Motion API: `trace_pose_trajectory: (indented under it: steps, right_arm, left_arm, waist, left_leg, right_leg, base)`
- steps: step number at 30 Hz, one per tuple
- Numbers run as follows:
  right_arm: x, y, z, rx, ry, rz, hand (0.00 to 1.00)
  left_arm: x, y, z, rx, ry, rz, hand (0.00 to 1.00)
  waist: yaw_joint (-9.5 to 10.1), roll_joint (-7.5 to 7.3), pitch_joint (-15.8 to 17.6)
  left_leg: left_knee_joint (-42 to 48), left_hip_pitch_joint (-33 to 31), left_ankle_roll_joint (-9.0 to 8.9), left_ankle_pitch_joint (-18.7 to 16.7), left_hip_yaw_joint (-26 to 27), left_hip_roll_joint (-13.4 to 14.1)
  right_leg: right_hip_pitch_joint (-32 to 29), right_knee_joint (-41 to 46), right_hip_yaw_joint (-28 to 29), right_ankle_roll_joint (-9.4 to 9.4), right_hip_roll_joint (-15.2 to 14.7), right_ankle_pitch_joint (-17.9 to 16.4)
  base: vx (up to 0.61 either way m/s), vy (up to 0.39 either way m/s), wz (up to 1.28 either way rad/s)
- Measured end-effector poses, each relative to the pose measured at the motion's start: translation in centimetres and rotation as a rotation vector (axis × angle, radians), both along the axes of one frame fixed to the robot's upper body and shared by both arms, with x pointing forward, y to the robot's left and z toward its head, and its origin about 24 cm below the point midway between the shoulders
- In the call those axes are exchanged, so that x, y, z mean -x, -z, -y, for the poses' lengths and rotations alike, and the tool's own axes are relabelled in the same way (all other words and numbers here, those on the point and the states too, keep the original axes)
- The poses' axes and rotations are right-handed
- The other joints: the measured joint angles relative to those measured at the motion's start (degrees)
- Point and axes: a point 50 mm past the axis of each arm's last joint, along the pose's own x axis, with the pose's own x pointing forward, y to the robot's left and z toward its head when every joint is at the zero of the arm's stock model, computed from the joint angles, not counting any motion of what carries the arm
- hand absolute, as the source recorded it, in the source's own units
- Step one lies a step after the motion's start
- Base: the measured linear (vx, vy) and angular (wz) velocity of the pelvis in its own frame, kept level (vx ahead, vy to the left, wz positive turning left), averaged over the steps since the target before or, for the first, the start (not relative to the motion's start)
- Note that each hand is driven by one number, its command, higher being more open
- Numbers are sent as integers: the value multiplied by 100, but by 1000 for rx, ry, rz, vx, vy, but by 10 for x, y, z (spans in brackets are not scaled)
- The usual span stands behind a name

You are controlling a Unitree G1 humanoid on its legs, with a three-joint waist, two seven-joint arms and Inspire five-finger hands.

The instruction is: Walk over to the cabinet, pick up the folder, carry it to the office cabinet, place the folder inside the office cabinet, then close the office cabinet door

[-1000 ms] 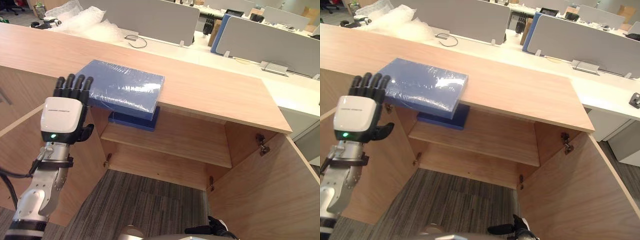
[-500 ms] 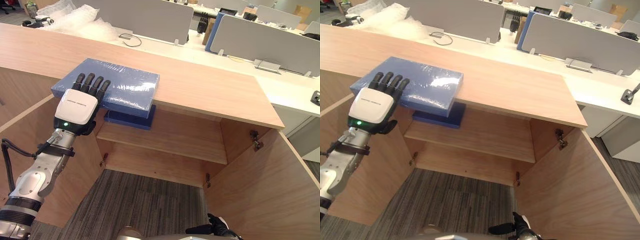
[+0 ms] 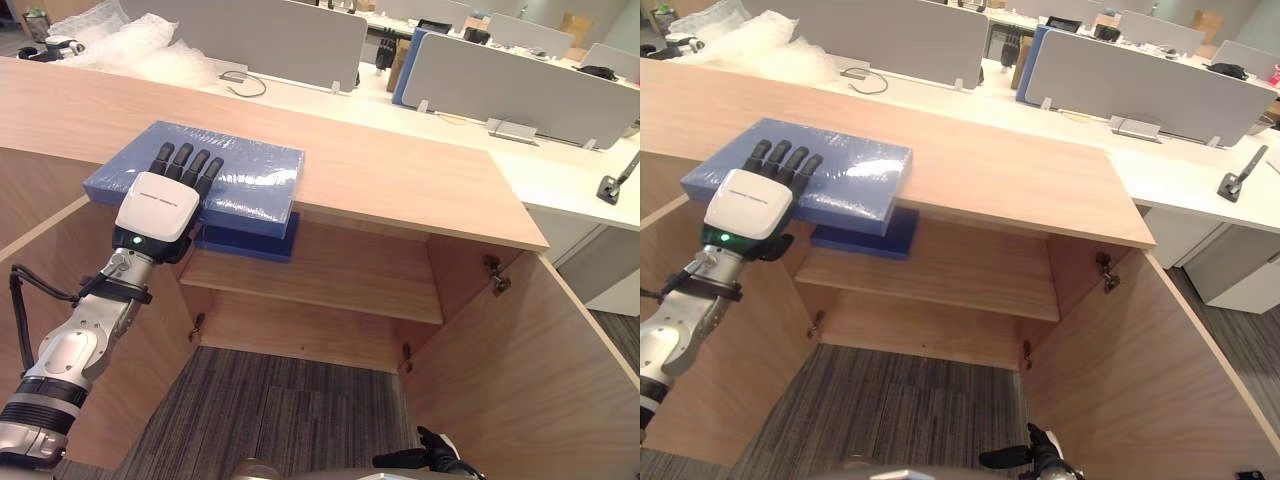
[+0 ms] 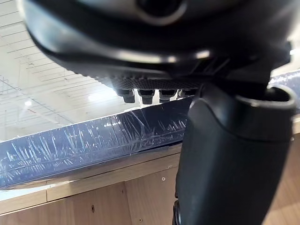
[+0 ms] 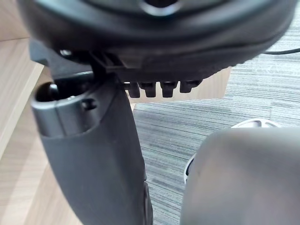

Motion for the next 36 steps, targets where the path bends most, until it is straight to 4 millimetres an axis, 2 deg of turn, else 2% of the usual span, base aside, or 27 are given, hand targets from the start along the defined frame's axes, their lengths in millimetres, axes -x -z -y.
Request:
trace_pose_trajectory:
  steps: [1, 2, 9, 17, 23, 27, 29, 31, 32, 33, 35, 36]
  right_arm:
    - [0, 0, 0, 1, 0, 1, 100]
    - [0, 0, 0, 1, 1, 0, 100]
    - [3, 0, 4, 1, 40, -5, 100]
    - [1, 0, 4, 2, 40, -3, 100]
    - [-1, -1, 5, 4, 40, 5, 100]
    - [-1, -1, 6, 9, 44, 5, 100]
    - [0, -1, 7, 11, 48, 2, 100]
    - [4, 0, 9, 5, 93, -6, 100]
    - [7, 1, 11, 6, 116, -18, 100]
    - [12, 2, 14, 7, 154, -40, 100]
    - [17, 4, 15, 5, 185, -63, 100]
    - [22, 5, 17, 10, 213, -80, 100]
  left_arm:
    - [-1, 0, -2, 0, -13, -1, 100]
    - [-3, -1, -5, 0, -27, 4, 0]
    - [-12, -7, -12, 28, -90, 40, 0]
    - [-24, -32, -7, 80, -83, 180, 0]
    - [-29, -41, -6, 65, -79, 219, 0]
    - [-31, -39, -1, 97, -78, 229, 0]
    - [-25, -32, 10, 178, -64, 262, 0]
    - [-7, -23, 35, 339, 5, 311, 0]
    - [4, -18, 49, 435, 56, 327, 0]
    - [24, -10, 76, 594, 160, 332, 0]
    - [42, -3, 102, 770, 283, 306, 0]
    - [59, 2, 126, 953, 408, 235, 0]
  waist:
    - [-5, 0, 0]
    - [-8, -6, -4]
    - [-53, -17, -12]
    - [-144, -33, -23]
    - [-275, -31, -24]
    - [-295, -12, -29]
    - [-289, -8, -28]
    - [-290, -7, -30]
    - [-285, -8, -31]
    - [-267, -8, -31]
    - [-251, -4, -28]
    - [-253, 9, -25]
  left_leg:
    - [-1, 13, 0, 2, 3, -1]
    - [-3, 20, 0, 2, 5, -7]
    - [-24, 46, 19, 27, 12, -66]
    - [-86, 76, 35, 51, 94, -89]
    - [-101, 91, 39, 54, 142, -103]
    - [-110, 102, 42, 56, 149, -115]
    - [-111, 97, 45, 58, 143, -130]
    - [-125, 90, 45, 58, 126, -160]
    - [-135, 86, 46, 58, 113, -178]
    - [-160, 88, 46, 58, 102, -199]
    - [-171, 89, 46, 58, 50, -212]
    - [-183, 91, 46, 58, 0, -214]
  right_leg:
    - [0, 19, 5, -4, -7, -9]
    - [-12, 57, 12, 1, -25, -30]
    - [-53, 165, 49, 14, -113, -72]
    - [-115, 180, 128, 22, -139, -68]
    - [-153, 210, 179, 28, -154, -64]
    - [-149, 218, 185, 29, -169, -65]
    - [-150, 228, 166, 37, -190, -70]
    - [-147, 235, 142, 67, -229, -82]
    - [-142, 243, 123, 82, -256, -92]
    - [-127, 237, 98, 92, -280, -95]
    - [-74, 212, 51, 112, -293, -98]
    - [-9, 164, -19, 118, -292, -100]
  base:
    - [-43, -38, -1]
    - [-43, -39, -1]
    - [-29, -32, -1]
    - [-20, -28, -5]
    - [-17, -39, -4]
    - [-24, -35, 0]
    - [-25, -37, 3]
    - [-15, -31, 7]
    - [-1, -23, 11]
    - [4, -19, 12]
    - [9, -16, 17]
    - [6, -17, 18]
